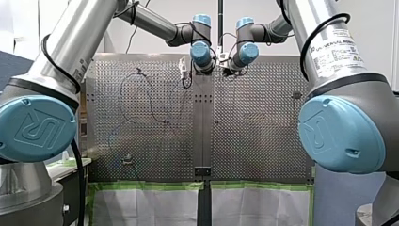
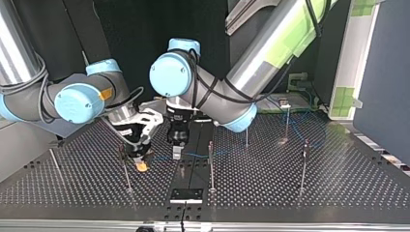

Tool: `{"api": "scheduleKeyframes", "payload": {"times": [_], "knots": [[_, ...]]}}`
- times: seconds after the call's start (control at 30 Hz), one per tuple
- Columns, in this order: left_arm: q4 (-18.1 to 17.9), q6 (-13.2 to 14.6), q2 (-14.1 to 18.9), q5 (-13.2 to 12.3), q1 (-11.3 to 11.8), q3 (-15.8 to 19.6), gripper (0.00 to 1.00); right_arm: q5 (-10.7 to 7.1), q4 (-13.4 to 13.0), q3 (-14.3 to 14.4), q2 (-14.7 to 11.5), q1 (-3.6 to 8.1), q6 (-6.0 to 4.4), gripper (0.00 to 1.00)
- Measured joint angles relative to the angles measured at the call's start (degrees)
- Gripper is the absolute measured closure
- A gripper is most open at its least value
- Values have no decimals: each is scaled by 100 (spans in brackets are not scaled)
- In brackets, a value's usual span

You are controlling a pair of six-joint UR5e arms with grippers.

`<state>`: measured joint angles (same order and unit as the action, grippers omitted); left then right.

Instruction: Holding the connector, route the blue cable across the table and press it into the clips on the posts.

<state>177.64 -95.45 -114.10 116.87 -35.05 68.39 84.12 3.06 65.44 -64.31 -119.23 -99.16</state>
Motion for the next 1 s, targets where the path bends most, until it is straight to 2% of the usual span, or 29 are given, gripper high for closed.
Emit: {"api": "scheduleKeyframes", "payload": {"times": [0.23,0.47,0.8,1.0], "knots": [[-83,0,-69,8,77,-223,0,0,0,0,0,0,-1,100],[34,6,-252,-128,146,-314,0,0,0,0,1,0,-8,100],[-223,22,-546,81,168,-643,0,-8,0,0,-5,0,-10,100],[-188,26,-801,121,159,-832,0,-7,-1,0,-4,5,-9,100]]}}
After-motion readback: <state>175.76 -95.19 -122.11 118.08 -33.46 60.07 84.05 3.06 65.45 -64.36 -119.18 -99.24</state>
